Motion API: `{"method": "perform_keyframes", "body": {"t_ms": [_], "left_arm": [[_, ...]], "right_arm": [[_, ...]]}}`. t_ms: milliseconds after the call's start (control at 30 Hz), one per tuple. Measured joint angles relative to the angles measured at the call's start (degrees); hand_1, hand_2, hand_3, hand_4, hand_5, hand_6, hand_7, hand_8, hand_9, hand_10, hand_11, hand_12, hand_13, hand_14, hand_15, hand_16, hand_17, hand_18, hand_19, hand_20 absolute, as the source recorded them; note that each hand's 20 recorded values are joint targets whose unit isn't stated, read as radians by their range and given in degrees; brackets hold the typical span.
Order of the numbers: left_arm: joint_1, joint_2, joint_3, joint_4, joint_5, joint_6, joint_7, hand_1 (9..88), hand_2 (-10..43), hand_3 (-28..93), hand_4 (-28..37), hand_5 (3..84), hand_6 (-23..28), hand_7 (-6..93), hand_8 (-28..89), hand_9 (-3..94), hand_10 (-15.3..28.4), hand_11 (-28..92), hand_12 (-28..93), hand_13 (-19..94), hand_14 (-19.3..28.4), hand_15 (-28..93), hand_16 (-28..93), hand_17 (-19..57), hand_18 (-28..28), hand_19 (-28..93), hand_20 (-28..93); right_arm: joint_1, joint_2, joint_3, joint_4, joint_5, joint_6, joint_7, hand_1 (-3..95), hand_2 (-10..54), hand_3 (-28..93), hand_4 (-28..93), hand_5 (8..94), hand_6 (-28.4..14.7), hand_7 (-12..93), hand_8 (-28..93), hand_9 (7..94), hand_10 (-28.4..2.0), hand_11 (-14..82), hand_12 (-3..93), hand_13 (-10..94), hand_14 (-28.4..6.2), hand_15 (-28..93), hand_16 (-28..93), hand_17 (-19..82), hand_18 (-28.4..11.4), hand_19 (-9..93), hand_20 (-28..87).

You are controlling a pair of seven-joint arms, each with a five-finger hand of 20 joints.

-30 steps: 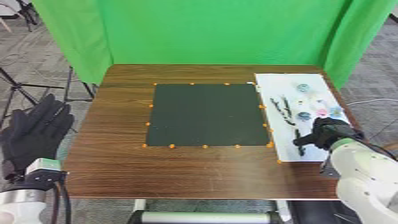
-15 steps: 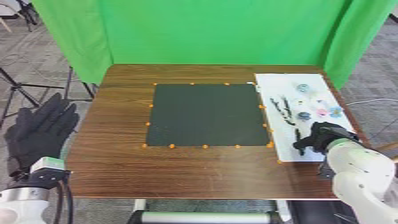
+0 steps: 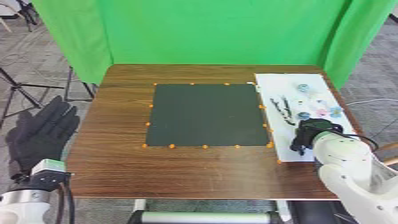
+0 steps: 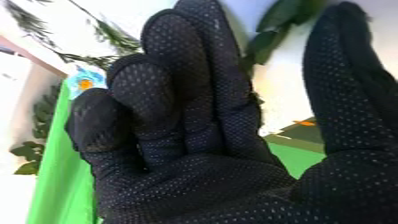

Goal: Arrange flowers

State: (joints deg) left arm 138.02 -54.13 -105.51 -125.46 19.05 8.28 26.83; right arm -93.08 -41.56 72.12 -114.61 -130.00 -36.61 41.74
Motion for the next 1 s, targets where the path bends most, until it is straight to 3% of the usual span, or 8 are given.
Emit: {"method": "perform_keyframes", "body": {"t_ms": [133, 267, 367, 467, 800, 1000], "left_arm": [[0.05, -0.02, -0.15, 0.00, -0.57, -0.06, 0.09, 24.7, 11.8, 67, -28.3, 37.1, 8.4, 14.5, -9, 29.6, 14.8, 20, 9, 19, 13.2, 29, -10, -4.6, 9.6, 26, 6], [0.30, -0.02, -1.04, -0.01, -1.06, -0.02, 0.66, 24.6, 11.3, 68, -28.3, 37.2, 8.5, 14.4, -9, 29.7, 14.8, 20, 9, 19, 13.1, 29, -10, -4.6, 9.6, 26, 6], [0.79, -0.03, -1.98, -0.07, -1.29, 0.04, 1.11, 24.7, 11.0, 68, -28.3, 37.3, 8.5, 14.3, -9, 29.8, 14.7, 20, 9, 20, 13.1, 29, -10, -4.6, 9.6, 26, 6], [0.89, -0.03, -2.17, -0.08, -1.39, 0.06, 1.27, 24.9, 10.8, 69, -28.3, 37.3, 8.5, 14.4, -9, 29.8, 14.8, 20, 9, 20, 13.0, 29, -10, -4.6, 9.6, 26, 6], [0.71, -0.12, -1.81, -0.05, -1.44, 0.04, 1.25, 25.6, 10.3, 69, -28.3, 37.5, 8.4, 14.4, -10, 30.1, 14.8, 19, 9, 20, 13.1, 29, -10, -4.6, 9.6, 26, 6], [0.73, -0.15, -1.84, -0.05, -1.64, 0.05, 1.34, 25.7, 10.2, 69, -28.3, 37.5, 8.4, 14.1, -10, 30.1, 14.8, 19, 9, 20, 13.0, 29, -10, -4.6, 9.6, 27, 6]], "right_arm": [[-0.08, -0.83, -0.04, -0.15, 1.21, 1.25, 0.11, 46.2, -3.7, 69, -28, 68.8, -1.7, 48, 14, 76.6, -13.4, 45.8, 33.8, 70, -13.0, 68, 36, 49, -19.0, 93, 39], [-0.41, -2.50, 0.62, -0.64, 4.36, 2.29, 1.47, 44.4, -9.4, 70, -20, 71.2, -2.2, 41, 13, 78.3, -13.5, 42.7, 35.5, 73, -11.4, 68, 37, 54, -17.2, 93, 50], [-0.58, -3.80, 1.31, -0.73, 6.76, 2.84, 4.90, 45.9, -9.5, 75, -16, 74.4, -2.2, 39, 16, 83.3, -10.4, 33.1, 46.9, 77, -9.2, 66, 38, 57, -16.4, 93, 52], [-0.91, -4.48, 1.49, -0.73, 7.87, 5.13, 7.63, 47.5, -9.5, 76, -13, 76.5, -2.0, 39, 18, 86.5, -8.8, 29.9, 49.2, 80, -8.4, 64, 38, 60, -15.8, 93, 52], [-7.86, -4.85, 2.31, -1.62, 1.49, 20.06, 9.60, 47.2, -9.5, 79, -9, 79.6, -2.9, 37, 20, 90.1, -7.2, 27.4, 48.3, 85, -8.0, 61, 38, 66, -14.0, 93, 51], [-14.88, -4.14, 3.00, -2.68, -5.06, 33.42, 9.53, 45.6, -9.5, 80, -5, 81.3, -3.1, 37, 22, 91.8, -7.4, 26.7, 48.9, 87, -7.8, 60, 38, 67, -13.8, 93, 51]]}}
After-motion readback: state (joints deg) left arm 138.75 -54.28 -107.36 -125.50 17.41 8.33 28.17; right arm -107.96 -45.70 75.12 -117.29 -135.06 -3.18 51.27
